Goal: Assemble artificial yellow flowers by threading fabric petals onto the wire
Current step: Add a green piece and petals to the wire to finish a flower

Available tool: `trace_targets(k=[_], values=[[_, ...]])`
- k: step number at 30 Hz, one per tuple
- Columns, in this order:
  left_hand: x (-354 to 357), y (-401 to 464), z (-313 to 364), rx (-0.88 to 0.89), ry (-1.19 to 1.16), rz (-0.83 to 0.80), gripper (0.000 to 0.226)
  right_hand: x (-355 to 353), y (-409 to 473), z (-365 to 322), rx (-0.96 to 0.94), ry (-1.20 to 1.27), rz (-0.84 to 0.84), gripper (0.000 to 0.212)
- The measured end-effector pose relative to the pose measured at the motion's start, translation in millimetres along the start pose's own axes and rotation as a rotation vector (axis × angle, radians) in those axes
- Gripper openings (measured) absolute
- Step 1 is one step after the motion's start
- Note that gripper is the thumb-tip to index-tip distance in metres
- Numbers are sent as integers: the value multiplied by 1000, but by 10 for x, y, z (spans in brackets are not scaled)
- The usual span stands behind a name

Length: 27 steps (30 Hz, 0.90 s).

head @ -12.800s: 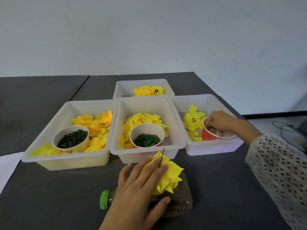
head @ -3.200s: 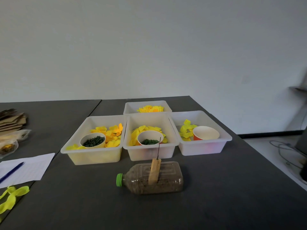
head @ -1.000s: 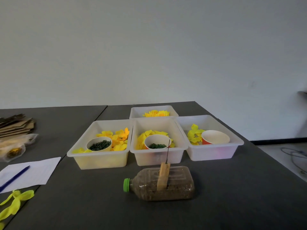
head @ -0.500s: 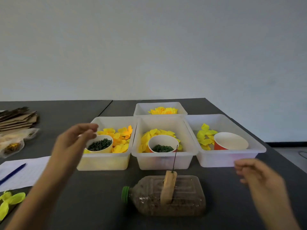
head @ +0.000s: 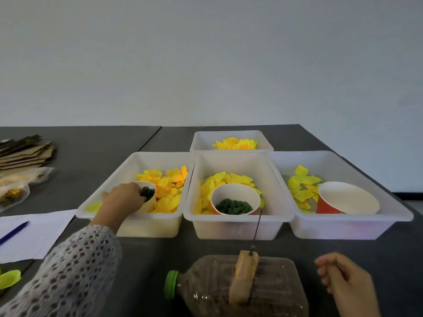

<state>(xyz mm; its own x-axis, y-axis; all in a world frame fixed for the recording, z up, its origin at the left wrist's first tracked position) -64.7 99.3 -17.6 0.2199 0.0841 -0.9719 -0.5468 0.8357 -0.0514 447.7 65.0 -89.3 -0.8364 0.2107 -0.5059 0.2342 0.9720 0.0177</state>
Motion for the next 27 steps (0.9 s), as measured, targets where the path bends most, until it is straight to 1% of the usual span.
trace_targets(k=[3,7,13,15,18,20,22,24,27], values=[[8,120,-11,1,47,60,30,21,12,49,-7,12,24,40],[-8,161,12,33,-17,101,25,24,15,50,-3,2,21,43],[-112,89,10,11,-116,173,14,12,-22,-9,2,-3,-30,37],[-172,52,33,56,-169,267,9,12,-32,-37,2,-7,-63,33],[-311,-33,131,228,-282,466,4,8,-49,-64,-10,-12,-84,30],[-358,-63,187,293,-321,502,6,2,-60,-80,-18,-18,-83,30],[-356,-64,213,315,-356,491,10,-4,-70,-89,-17,-14,-80,30],[-335,-69,210,307,-371,487,14,-3,-77,-90,-14,-11,-78,30],[-324,-96,168,244,-283,510,19,-1,-84,-92,-20,-6,-69,30]])
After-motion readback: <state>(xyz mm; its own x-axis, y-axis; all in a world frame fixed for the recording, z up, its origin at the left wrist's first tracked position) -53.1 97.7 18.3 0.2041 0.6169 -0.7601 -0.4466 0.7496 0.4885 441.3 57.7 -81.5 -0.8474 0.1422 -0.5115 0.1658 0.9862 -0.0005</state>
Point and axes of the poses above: each hand's wrist, its own y-axis towards the middle knuckle, its own x-axis out of the palm, z = x × y, the point moved 6 cm from there along y, towards the middle knuckle, and after that the axes turned 9 degrees about -y, right-handed, at the moved point
